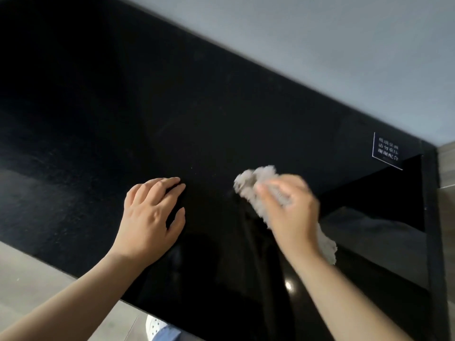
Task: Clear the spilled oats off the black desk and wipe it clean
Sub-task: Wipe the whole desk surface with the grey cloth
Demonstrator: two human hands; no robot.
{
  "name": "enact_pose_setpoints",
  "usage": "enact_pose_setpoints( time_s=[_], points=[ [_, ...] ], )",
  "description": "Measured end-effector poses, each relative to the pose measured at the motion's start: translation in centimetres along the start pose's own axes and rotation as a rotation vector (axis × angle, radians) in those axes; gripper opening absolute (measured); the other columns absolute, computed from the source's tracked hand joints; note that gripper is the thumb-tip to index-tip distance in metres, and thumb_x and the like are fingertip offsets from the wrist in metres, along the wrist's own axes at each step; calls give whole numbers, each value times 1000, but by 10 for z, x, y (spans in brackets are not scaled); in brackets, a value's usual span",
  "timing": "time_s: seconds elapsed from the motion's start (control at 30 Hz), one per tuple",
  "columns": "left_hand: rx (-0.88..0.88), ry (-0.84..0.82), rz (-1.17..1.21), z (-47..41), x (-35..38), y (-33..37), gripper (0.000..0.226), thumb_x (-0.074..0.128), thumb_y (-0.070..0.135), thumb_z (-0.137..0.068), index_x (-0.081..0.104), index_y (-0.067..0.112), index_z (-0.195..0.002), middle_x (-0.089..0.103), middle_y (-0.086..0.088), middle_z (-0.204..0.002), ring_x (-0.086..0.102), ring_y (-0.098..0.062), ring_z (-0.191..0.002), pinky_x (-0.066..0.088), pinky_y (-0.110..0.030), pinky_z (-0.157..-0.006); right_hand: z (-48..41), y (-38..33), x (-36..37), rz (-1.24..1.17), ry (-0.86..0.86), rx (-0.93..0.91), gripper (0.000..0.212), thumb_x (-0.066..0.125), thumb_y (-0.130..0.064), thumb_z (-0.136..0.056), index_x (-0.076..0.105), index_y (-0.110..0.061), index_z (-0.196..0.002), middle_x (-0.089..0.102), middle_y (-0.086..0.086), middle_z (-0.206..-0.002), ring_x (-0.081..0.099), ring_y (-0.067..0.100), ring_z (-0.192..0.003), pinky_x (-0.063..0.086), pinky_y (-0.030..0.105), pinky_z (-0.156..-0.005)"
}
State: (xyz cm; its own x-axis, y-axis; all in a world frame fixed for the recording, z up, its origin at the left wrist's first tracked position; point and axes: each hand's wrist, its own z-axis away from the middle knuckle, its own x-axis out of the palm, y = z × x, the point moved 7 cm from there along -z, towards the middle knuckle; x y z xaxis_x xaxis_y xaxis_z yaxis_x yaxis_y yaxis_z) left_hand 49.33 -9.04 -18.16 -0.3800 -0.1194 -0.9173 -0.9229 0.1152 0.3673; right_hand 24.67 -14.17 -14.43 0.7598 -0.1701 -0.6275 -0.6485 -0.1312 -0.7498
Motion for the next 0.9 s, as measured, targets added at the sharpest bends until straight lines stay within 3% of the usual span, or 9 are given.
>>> enact_pose_setpoints(
  time_s=[0.07, 0.17, 0.27, 0.4, 0.53, 0.6, 0.7, 0.77, 0.9],
  points=[
    [13, 22, 10, -1, -1, 2, 45, 47, 34, -88, 63, 12, -124, 56, 0, -131, 47, -22, -124, 21, -33, -109, -34, 13, -11, 80, 131, 70, 16, 69, -32, -85, 74, -18, -92, 62, -8, -100, 59, 8, -96, 45, 22, -85],
    [19, 36, 12, 1, 2, 0, 44, 49, 32, -88, 63, 11, -124, 57, -1, -130, 47, -22, -123, 23, -34, -108, -52, 37, 14, 234, 96, 185, 18, 63, -37, -87, 73, -24, -93, 60, -8, -105, 57, 17, -99, 43, 28, -76],
    [17, 22, 5, 6, 5, -3, 43, 50, 31, -88, 63, 11, -124, 57, -1, -131, 46, -22, -124, 24, -36, -108, -12, 22, 36, 382, 98, 108, 18, 63, -36, -89, 72, -25, -99, 60, -9, -106, 54, 15, -94, 34, 23, -71],
    [12, -17, -9, 6, 10, -6, 45, 47, 33, -89, 62, 12, -125, 56, -1, -132, 45, -22, -124, 23, -36, -108, 68, -8, 46, 292, -10, -45, 16, 65, -36, -85, 73, -25, -94, 62, -13, -97, 54, 9, -84, 42, 19, -68],
    [15, -14, -16, 5, 8, -4, 45, 46, 33, -88, 62, 12, -125, 56, -1, -131, 45, -21, -123, 24, -37, -106, 110, -24, 41, 173, -182, -85, 12, 70, -35, -82, 75, -27, -90, 61, -17, -94, 58, 3, -84, 45, 14, -71],
    [20, 7, -18, 3, 4, 0, 45, 47, 33, -88, 62, 12, -125, 56, -1, -130, 45, -21, -123, 25, -37, -106, 94, -25, 21, 121, -138, -55, 12, 74, -34, -81, 76, -27, -91, 62, -16, -96, 61, 2, -86, 47, 15, -73],
    [28, 42, -14, -3, -2, 2, 43, 49, 31, -87, 63, 12, -124, 56, -1, -130, 46, -22, -122, 26, -37, -105, 46, -10, -5, 108, 66, 76, 15, 72, -30, -84, 75, -23, -97, 62, -12, -105, 61, 8, -98, 48, 22, -82],
    [25, 43, -17, -4, 0, 0, 43, 50, 31, -87, 63, 12, -124, 56, -1, -130, 46, -23, -122, 27, -39, -105, 30, 3, 5, 199, 103, 148, 17, 68, -32, -87, 73, -23, -100, 60, -12, -108, 58, 11, -101, 43, 21, -78],
    [39, 5, -2, 0, 8, -3, 44, 49, 32, -87, 63, 12, -123, 57, -2, -131, 47, -25, -124, 29, -41, -105, 71, -1, 33, 370, 83, 77, 17, 65, -35, -88, 73, -25, -100, 61, -11, -105, 56, 11, -91, 42, 21, -65]
  ],
)
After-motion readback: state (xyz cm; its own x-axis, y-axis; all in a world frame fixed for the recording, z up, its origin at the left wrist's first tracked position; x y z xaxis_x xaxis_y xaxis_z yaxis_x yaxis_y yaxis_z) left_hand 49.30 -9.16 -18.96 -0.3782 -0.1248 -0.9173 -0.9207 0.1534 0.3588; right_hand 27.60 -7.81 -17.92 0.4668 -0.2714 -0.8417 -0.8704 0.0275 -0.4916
